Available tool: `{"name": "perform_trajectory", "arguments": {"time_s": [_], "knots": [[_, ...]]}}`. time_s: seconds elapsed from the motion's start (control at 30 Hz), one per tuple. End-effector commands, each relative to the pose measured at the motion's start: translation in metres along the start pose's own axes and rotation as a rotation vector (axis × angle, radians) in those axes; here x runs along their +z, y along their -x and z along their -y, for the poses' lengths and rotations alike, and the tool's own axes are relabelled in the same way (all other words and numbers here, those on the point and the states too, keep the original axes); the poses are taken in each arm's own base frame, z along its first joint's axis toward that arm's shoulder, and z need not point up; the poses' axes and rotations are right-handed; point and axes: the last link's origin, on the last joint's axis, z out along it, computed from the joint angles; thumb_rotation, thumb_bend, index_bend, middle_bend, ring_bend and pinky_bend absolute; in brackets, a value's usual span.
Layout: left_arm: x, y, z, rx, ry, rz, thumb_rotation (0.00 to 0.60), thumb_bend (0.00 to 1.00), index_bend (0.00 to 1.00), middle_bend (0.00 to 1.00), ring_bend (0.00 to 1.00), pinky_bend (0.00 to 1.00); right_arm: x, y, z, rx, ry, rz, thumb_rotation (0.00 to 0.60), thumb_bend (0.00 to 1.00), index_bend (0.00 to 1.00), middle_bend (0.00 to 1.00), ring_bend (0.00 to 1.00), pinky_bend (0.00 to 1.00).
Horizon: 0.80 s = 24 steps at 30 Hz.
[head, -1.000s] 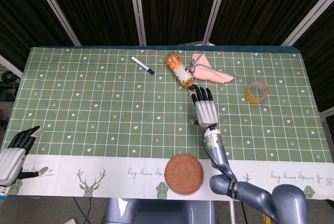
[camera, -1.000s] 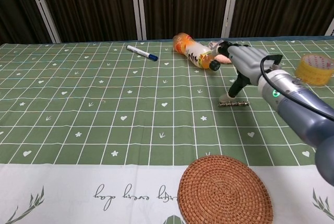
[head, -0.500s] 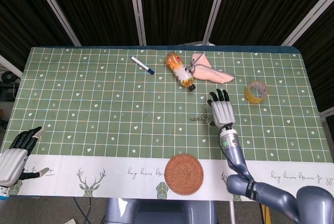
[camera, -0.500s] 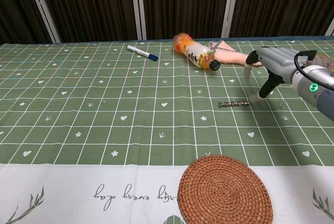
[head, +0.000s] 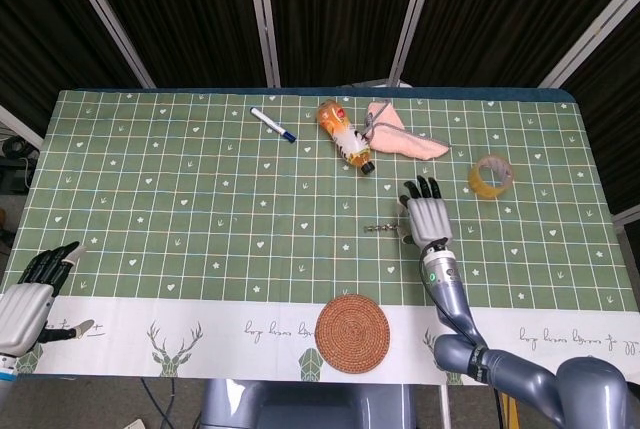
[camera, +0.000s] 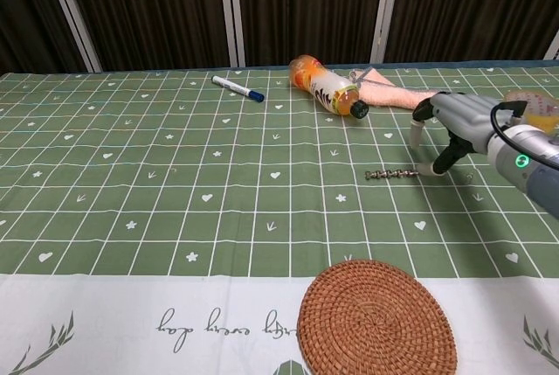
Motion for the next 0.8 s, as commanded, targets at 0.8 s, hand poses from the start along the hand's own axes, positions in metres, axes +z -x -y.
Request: {"name": "perform_trajectory", "arguments": {"time_s": [0.8], "knots": [[0.004,0.001,0.0,-0.01,-0.003,-0.005,0.6,0.04,0.0,0.0,0.0,0.0,0.001,0.017,-0.001,-0.002,0.007,0.037,0.6,0.21,0.49,0.15,0.0,0.0]]}}
